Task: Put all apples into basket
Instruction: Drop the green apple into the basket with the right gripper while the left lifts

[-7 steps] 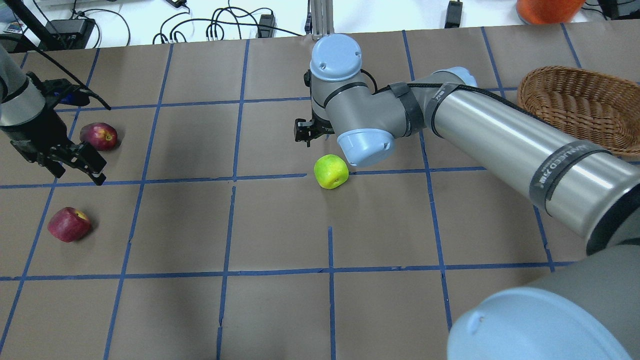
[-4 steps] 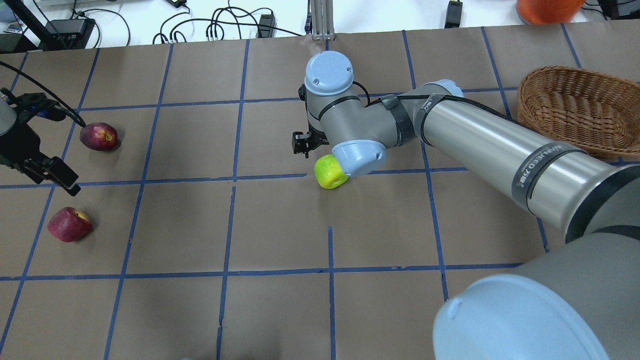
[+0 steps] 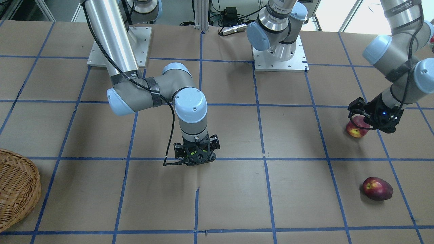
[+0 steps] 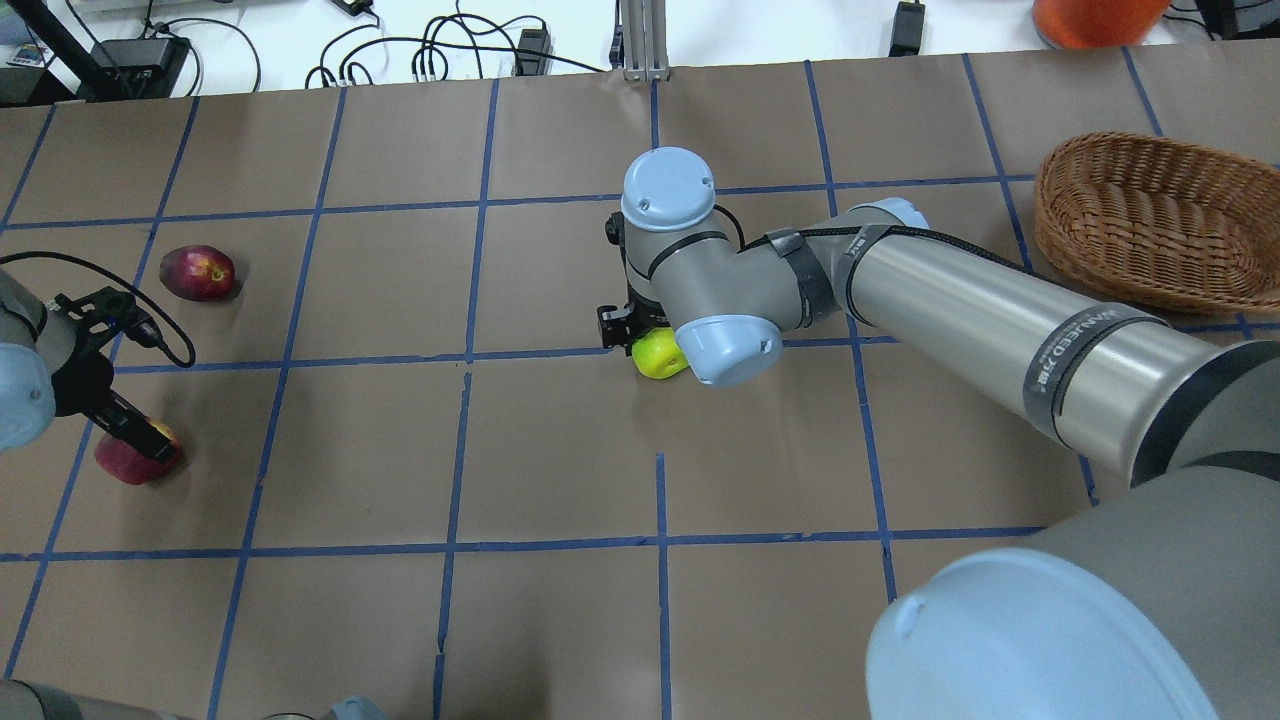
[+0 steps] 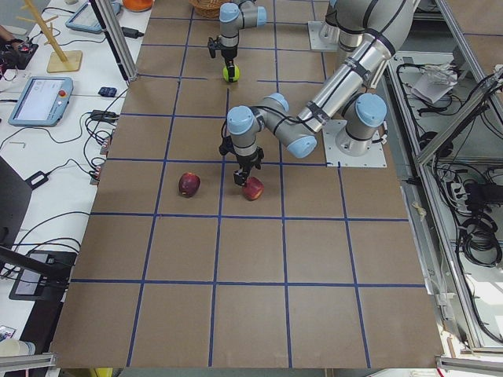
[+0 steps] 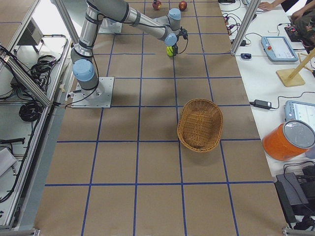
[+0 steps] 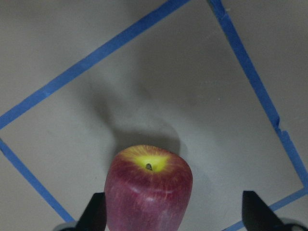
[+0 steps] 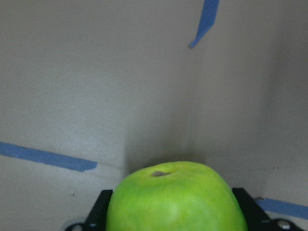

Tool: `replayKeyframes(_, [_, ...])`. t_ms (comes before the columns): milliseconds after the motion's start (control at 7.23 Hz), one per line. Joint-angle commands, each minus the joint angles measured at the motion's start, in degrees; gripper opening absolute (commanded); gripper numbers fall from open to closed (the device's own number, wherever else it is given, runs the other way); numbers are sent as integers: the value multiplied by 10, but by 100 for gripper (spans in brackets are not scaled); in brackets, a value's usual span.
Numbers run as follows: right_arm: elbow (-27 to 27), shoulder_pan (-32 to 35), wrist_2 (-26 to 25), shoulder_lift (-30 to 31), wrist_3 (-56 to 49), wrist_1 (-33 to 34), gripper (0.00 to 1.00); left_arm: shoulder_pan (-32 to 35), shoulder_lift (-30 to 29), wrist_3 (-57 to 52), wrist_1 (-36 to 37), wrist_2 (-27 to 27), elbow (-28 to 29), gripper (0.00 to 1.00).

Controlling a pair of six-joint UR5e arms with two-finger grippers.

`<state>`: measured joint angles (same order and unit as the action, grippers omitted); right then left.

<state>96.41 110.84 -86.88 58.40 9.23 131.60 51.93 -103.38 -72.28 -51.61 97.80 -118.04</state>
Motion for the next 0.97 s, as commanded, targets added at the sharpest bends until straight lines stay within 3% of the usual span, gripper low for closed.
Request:
replayKeyframes(0, [-43, -42, 38, 43, -2, -81, 0, -7, -20, -17, 41, 14, -16, 100])
replayKeyframes(138, [-66, -91, 24, 84, -10, -157, 0, -7, -27, -18, 45, 15, -17, 100])
replayKeyframes(277, [-74, -168, 2, 118, -47, -180, 0, -7, -33, -18, 58, 16, -16, 100])
replayKeyframes(553, [-81, -341, -1, 140, -271, -206, 0, -8, -34, -16, 66, 16, -8, 100])
replayKeyframes(830, [-105, -500, 3, 106, -470, -200, 0, -9, -36, -17, 72, 16, -4, 100])
